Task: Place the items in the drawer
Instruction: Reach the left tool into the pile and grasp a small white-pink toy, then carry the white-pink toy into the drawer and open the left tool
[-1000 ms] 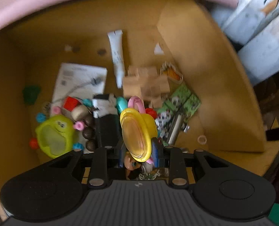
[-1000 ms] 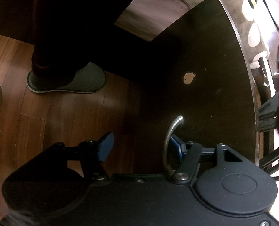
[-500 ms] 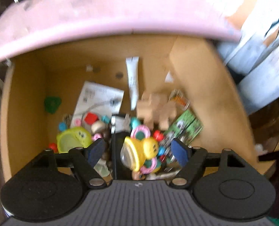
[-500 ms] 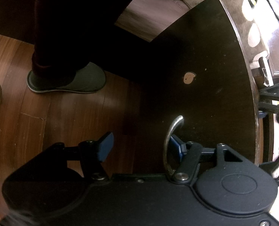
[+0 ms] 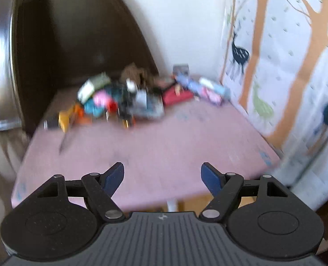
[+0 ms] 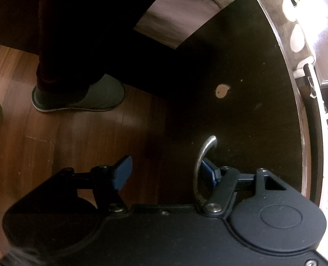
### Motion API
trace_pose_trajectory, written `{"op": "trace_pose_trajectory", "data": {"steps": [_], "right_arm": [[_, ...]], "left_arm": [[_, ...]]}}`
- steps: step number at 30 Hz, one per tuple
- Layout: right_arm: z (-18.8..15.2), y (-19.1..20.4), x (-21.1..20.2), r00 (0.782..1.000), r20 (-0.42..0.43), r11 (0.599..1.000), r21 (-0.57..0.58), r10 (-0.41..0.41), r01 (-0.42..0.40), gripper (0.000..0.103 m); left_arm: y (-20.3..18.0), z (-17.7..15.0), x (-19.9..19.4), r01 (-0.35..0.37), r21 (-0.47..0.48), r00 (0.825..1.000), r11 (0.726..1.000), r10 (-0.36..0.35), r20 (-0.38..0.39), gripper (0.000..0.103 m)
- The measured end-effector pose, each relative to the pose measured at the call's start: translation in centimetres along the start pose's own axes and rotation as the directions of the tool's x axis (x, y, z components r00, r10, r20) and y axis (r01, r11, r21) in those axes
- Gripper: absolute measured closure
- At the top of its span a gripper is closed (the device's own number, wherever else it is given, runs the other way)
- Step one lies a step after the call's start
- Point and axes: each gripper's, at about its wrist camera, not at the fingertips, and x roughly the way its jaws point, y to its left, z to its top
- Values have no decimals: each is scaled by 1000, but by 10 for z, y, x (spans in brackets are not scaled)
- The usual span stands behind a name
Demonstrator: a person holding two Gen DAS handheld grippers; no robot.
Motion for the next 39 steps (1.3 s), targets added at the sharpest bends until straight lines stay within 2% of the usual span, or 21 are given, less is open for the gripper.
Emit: {"op": "trace_pose_trajectory", "data": {"steps": [11,16,23,30,31,34,39], "right_arm": [[-1,0,-2,1000,11,1000,16,-2,2,34],[-1,0,-2,1000,12,1000,19,-2,1,31],[-2,2,-3,1000,18,1000,13,-5,4,30],[-3,1,-3,1000,25,1000,27,-8,7,30],[-3,1,-3,1000,26,999,32,-8,7,30],[-3,1,-3,1000,29,999,39,-10,9,30],[-1,1,-2,999,31,999,50,-16,15,30]], "left_arm": [[23,73,77,-43,76,997,996,38,66,55],[38,92,110,-62,86,996,994,57,61,59],[58,102,147,-48,99,998,994,44,37,60],[66,107,169,20,149,1000,989,-21,8,61],[67,108,169,33,153,999,988,-34,7,69],[65,109,169,54,189,999,981,-54,-6,81],[61,109,160,47,203,999,978,-45,-13,84]]}}
